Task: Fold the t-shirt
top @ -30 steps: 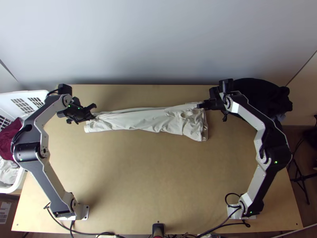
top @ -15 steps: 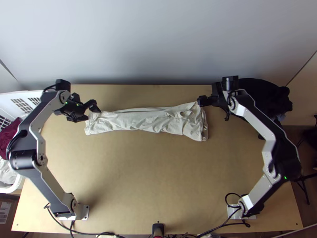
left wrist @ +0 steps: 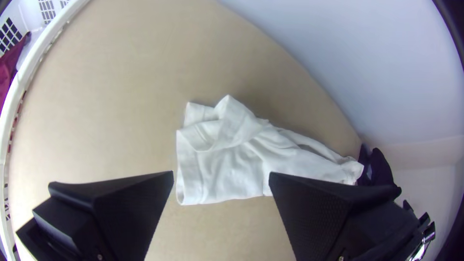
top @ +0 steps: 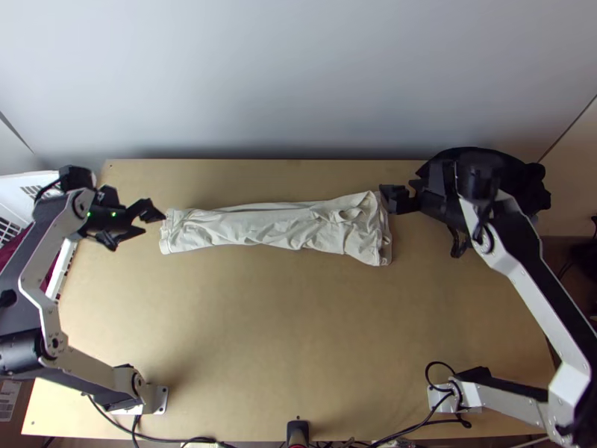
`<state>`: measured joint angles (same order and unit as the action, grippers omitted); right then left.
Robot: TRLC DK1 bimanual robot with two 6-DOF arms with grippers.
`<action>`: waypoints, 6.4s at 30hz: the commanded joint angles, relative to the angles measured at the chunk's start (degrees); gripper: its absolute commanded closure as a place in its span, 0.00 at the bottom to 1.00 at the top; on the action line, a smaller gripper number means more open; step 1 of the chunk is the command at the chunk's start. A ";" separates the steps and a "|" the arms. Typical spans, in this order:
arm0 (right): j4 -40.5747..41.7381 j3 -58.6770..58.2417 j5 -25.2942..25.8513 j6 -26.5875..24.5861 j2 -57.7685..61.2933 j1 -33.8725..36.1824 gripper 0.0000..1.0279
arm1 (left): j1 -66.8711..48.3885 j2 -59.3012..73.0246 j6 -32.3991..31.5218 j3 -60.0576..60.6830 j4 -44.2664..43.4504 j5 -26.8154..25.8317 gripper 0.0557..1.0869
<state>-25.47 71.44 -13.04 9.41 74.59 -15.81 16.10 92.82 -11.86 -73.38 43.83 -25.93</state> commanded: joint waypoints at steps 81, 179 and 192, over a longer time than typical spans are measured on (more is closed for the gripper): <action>-6.17 -13.87 0.03 7.38 -19.83 -0.45 0.04 | -13.20 -0.88 1.57 -5.72 2.13 -1.22 0.97; 20.29 -22.22 -11.48 26.01 18.67 -5.37 0.04 | -30.78 2.37 -8.80 -34.98 16.28 10.82 0.04; 20.46 -19.32 -9.46 23.20 25.61 -1.94 0.04 | -24.01 -7.74 -7.48 -25.05 13.91 14.95 0.04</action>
<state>-5.39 50.37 -24.53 33.80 96.38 -20.01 -10.94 90.45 -19.86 -104.27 59.90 -12.03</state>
